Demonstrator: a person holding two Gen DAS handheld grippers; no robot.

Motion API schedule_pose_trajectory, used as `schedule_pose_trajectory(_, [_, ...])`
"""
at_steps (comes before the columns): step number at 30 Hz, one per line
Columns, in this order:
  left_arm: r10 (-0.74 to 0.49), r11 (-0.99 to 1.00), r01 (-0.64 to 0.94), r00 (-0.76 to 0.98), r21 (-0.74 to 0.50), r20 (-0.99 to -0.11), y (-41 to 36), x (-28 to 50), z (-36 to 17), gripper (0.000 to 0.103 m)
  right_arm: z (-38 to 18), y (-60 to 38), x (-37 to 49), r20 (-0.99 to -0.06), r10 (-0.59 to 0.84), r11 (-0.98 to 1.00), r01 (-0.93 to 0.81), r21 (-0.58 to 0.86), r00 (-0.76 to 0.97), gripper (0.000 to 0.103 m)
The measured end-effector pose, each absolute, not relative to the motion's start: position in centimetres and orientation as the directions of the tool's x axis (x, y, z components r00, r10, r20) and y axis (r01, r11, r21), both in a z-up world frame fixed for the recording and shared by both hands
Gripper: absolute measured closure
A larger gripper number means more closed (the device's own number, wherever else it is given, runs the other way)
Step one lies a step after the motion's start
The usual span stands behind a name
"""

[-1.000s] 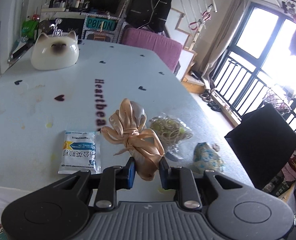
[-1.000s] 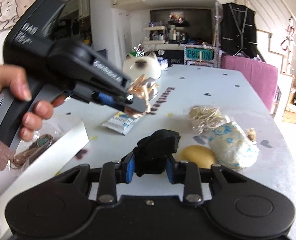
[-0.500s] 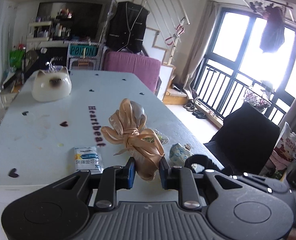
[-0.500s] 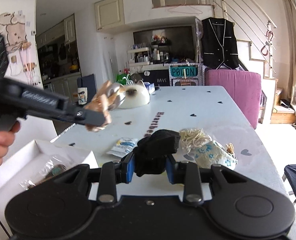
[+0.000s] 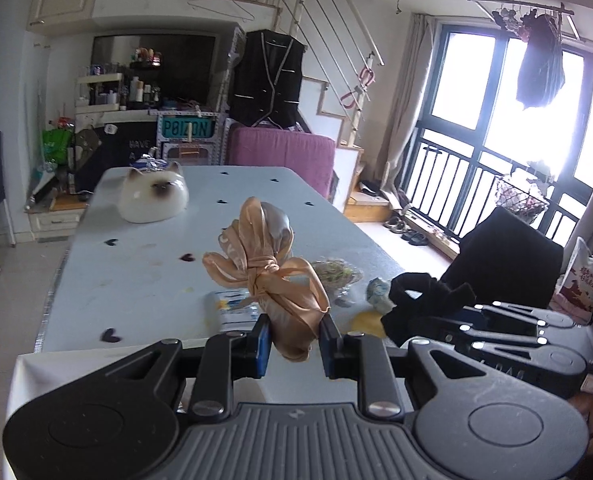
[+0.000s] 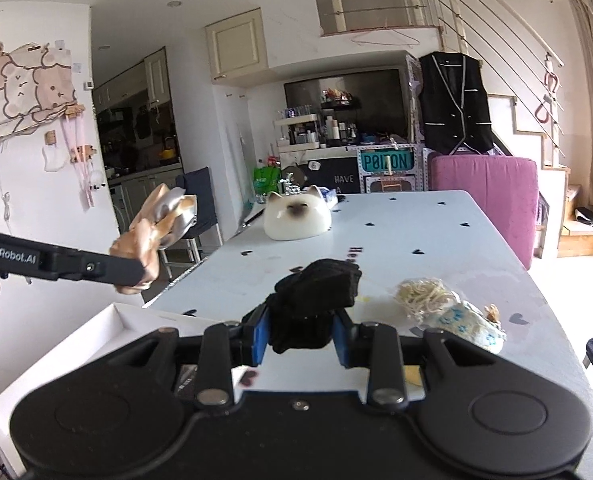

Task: Organize soft objects
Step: 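Carry the scrunchie and black fabric item toward the white box with both tools, then lower the scrunchie and black fabric into the box and open both tools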

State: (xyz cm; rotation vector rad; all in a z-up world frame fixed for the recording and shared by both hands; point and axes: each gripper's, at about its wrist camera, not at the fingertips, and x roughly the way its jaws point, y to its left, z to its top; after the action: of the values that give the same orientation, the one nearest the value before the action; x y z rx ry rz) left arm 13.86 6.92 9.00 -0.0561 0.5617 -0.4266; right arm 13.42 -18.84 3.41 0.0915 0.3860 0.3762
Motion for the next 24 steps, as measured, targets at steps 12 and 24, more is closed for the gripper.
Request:
schedule_pose_trajectory(12, [-0.275, 0.957, 0.277, 0.784, -0.082, -0.556, 13.5, 11.5, 7.8, 0.077, 3.6, -13.5, 13.4, -0.358, 0.492, 0.871, -0.447, 0.204, 0.794, 0.069])
schedule_pose_trajectory(24, [-0.132, 0.975, 0.218, 0.713, 0.039, -0.688, 18.8, 13.7, 1.1, 0.077, 2.3, -6.1, 15.7, -0.469, 0.586, 0.802, -0.555, 0.221, 0.660, 0.069])
